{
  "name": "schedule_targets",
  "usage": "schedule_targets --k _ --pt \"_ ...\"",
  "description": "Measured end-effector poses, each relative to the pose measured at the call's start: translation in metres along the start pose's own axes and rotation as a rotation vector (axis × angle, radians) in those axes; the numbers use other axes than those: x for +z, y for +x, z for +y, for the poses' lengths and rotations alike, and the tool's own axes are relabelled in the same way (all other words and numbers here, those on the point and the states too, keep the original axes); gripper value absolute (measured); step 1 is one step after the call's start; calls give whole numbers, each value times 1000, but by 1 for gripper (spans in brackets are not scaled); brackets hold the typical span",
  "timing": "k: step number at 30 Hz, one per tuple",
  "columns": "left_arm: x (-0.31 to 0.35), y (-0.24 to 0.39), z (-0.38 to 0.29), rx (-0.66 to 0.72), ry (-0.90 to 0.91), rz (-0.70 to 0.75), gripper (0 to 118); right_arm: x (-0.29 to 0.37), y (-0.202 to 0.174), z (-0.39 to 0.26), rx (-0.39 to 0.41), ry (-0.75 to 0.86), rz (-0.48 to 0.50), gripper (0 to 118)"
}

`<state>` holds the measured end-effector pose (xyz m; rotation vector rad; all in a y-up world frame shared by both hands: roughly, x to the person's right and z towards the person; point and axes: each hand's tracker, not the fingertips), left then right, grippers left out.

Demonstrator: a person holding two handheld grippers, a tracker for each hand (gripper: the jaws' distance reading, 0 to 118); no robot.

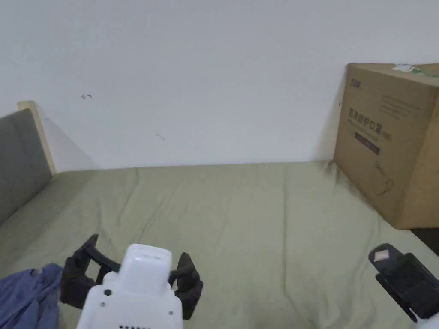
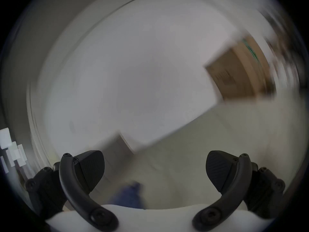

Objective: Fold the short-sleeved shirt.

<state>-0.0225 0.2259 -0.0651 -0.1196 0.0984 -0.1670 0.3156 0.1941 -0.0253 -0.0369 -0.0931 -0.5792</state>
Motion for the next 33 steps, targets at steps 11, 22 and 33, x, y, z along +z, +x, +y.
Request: schedule_targets --k 11,22,33 --pt "11 -12 -16 153 262 -5 118 14 -65 -31 572 189 23 118" --pt "11 -12 -19 147 217 -61 118 14 -59 -23 597 187 3 118" --pt "13 -11 -16 128 216 -72 118 14 -59 -21 598 184 -1 118"
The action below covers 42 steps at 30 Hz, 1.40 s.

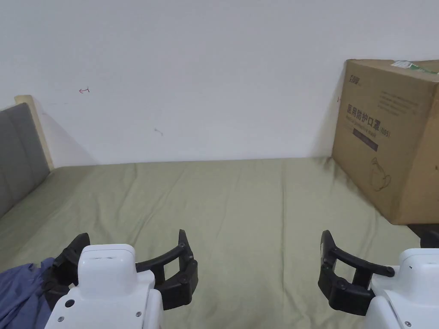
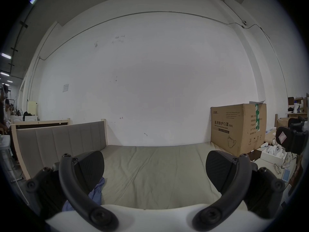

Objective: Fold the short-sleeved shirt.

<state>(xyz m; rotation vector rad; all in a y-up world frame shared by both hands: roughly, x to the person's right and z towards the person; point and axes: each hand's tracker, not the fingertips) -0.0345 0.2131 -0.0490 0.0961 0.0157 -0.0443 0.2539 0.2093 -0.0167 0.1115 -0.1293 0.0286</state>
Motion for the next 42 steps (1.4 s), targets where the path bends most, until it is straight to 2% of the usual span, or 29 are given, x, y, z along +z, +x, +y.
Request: schedule_targets --k 5,15,22,35,38,39,40,41,42 --pt "-1 -2 2 24 -29 -16 118 1 1 2 -14 5 0 118" --pt "1 -2 1 -18 7 12 118 1 -2 0 26 16 15 118" --pt "2 0 0 -36 -4 -7 118 0 2 -2 -52 -45 16 118" --pt "2 5 2 -56 -48 -51 118 2 0 1 -11 -40 22 118" --pt "4 4 7 -47 -76 -100 115 3 4 7 -55 -126 47 117" --pt "6 4 8 -47 -75 -101 103 3 5 8 -65 -129 40 113" --pt "8 4 7 -49 -71 -99 77 4 6 9 -65 -125 32 101" --pt "7 4 7 -54 -71 -95 18 6 8 8 -69 -113 31 45" --pt "4 5 7 -77 -101 -64 0 5 10 6 -65 -106 16 0"
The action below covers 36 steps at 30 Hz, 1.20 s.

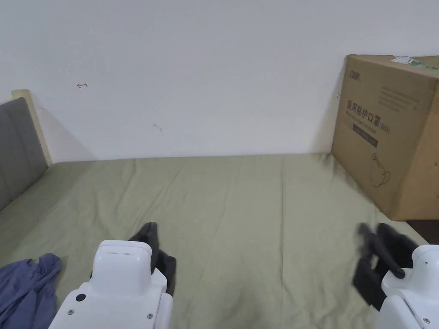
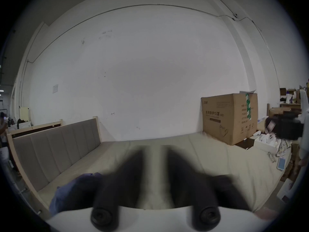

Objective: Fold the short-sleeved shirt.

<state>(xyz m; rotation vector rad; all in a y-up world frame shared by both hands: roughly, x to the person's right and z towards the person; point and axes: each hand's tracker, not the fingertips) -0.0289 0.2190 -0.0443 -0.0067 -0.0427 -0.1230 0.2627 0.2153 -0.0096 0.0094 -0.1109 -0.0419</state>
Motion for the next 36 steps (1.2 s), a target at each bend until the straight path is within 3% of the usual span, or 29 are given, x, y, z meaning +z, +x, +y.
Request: schedule_targets --k 2,4,9,14,17,20,24,27,31,33,36 --pt "-1 -2 0 15 -23 4 0 -4 4 -2 -31 -23 -35 0" --pt "-3 -6 -2 71 -67 -62 0 -10 10 -3 -95 -85 43 0" --pt "-7 -6 -11 77 -78 -38 0 -9 8 -11 -47 -75 -5 0" --pt "-1 -34 -19 42 -105 73 0 -26 -17 -15 -48 -118 63 0" --pt "18 -79 -27 18 -114 210 0 -47 -64 -26 -50 -157 174 0" --pt "48 -136 -33 32 -149 367 0 -57 -121 -27 -79 -187 351 0" --pt "81 -187 -43 12 -151 552 0 -57 -187 -26 -59 -168 591 0" --pt "87 -199 -48 33 -160 550 0 -58 -211 -27 -44 -173 631 0" --pt "71 -198 -48 -29 -148 551 0 -60 -208 -25 -38 -175 646 0" --pt "37 -214 -49 -90 -233 565 0 -62 -199 -24 -5 -182 639 0" --pt "-30 -269 -70 25 -438 394 2 -68 -181 -26 61 -214 600 0"
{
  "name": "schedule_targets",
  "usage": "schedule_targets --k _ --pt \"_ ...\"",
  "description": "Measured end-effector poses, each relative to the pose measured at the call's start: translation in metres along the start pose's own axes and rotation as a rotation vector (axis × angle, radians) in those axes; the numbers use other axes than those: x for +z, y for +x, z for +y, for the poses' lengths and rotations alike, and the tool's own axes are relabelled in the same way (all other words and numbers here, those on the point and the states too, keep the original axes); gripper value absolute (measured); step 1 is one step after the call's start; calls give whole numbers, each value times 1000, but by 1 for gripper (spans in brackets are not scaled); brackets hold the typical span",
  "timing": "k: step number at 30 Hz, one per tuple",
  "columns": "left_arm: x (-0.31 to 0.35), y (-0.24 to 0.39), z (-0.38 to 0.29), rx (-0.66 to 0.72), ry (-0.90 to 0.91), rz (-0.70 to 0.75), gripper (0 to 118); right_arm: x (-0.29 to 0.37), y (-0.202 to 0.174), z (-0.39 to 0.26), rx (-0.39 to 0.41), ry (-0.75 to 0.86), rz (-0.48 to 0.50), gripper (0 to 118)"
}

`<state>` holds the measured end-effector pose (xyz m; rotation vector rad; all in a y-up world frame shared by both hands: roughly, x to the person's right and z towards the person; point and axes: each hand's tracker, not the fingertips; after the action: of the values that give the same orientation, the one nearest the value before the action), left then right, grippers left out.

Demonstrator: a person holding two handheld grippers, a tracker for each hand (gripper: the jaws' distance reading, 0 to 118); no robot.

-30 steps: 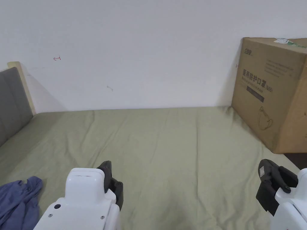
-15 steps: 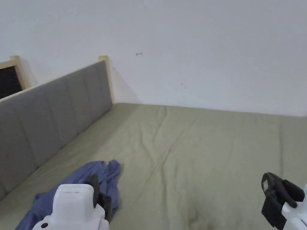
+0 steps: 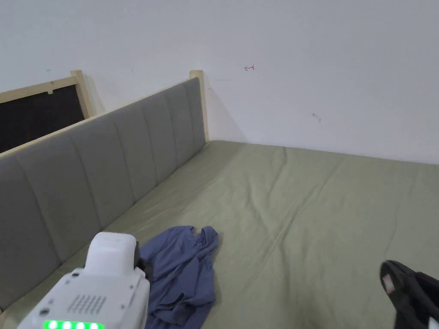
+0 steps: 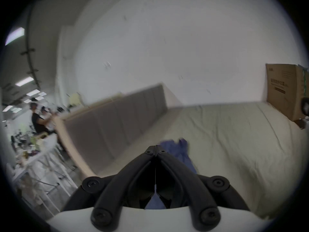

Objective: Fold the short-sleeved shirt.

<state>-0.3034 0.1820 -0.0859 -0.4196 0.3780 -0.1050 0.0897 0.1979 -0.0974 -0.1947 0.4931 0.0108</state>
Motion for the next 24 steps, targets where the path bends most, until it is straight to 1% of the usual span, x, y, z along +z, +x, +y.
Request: schedule_targets --k 1,2,3,4,5,8,11,13,15,16,17,18,21,22,23,24 --pt "-36 -8 -2 28 -75 -137 18 0 6 -2 3 -31 -21 0" --pt "-64 -12 -6 38 -160 -215 52 0 12 -5 0 -58 -33 0" --pt "-96 -15 -13 53 -288 -265 81 -1 20 -9 -9 -95 -48 0" --pt "-120 -14 -21 70 -359 -276 104 -2 25 -13 -12 -122 -62 0" --pt "-146 -14 -33 85 -417 -290 118 -3 31 -17 -9 -151 -79 0" --pt "-197 -1 -59 86 -461 -291 116 -13 46 -31 13 -224 -129 0" --pt "-246 12 -77 85 -584 -294 114 -26 58 -42 -2 -291 -151 0" --pt "-268 21 -86 69 -634 -254 114 -35 63 -46 -29 -322 -143 0" --pt "-290 28 -97 42 -642 -216 114 -46 67 -49 -48 -350 -116 0" --pt "-298 30 -104 21 -663 -197 114 -50 68 -51 -49 -359 -111 0" --pt "-299 33 -114 8 -695 -192 116 -54 68 -52 -47 -367 -112 0" --pt "-298 32 -118 24 -665 -213 118 -57 67 -54 -45 -373 -114 0" --pt "-290 40 -111 3 -655 -168 118 -61 66 -58 -63 -385 -102 0" --pt "-285 43 -108 -15 -648 -157 114 -61 66 -59 -71 -384 -95 0" --pt "-275 45 -103 -27 -616 -170 98 -60 66 -60 -74 -383 -91 0" --pt "-263 47 -98 -42 -553 -172 70 -60 65 -60 -75 -384 -88 0"
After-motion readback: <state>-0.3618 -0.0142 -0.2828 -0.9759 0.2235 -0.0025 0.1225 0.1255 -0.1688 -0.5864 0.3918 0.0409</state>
